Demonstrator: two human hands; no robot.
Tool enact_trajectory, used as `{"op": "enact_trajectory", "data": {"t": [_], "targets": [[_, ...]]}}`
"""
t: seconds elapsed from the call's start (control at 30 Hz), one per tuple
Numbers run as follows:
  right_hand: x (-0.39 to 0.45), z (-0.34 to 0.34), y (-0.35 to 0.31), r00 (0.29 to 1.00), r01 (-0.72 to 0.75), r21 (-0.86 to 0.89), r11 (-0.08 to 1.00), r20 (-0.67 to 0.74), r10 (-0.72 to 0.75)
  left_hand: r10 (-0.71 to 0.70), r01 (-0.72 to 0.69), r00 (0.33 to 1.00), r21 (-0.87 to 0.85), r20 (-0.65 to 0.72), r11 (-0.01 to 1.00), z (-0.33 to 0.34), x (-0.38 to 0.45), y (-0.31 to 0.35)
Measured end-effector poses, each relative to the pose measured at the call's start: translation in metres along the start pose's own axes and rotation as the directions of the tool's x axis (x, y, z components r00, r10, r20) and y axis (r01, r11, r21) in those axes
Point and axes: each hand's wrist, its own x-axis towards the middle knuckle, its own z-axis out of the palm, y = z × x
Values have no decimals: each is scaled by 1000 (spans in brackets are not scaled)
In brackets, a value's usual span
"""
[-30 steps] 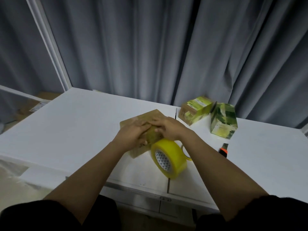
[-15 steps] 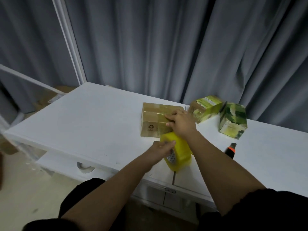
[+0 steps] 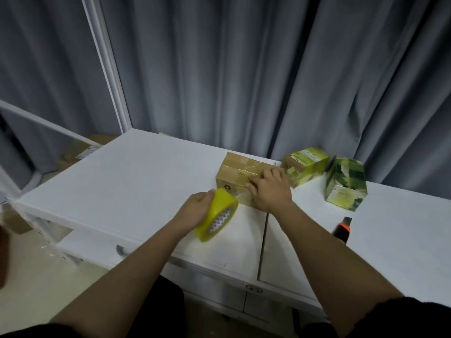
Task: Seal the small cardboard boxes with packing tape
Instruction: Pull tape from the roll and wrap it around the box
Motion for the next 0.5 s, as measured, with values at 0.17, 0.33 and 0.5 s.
{"op": "enact_trajectory", "data": {"t": [0.17,0.33,0.5], "targets": [[16,12,1,1000,-4,183,983,-5,5,49,-49,999,21,-3,999,-3,8,4],[39,13,14,997,-20,33,999,70,17,75,-76,996,-22,-54,997,7,24,11],[62,11,-3,987,-140,-24,990,75,141,61,-58,982,25,-181,998,-7,46,7]]}}
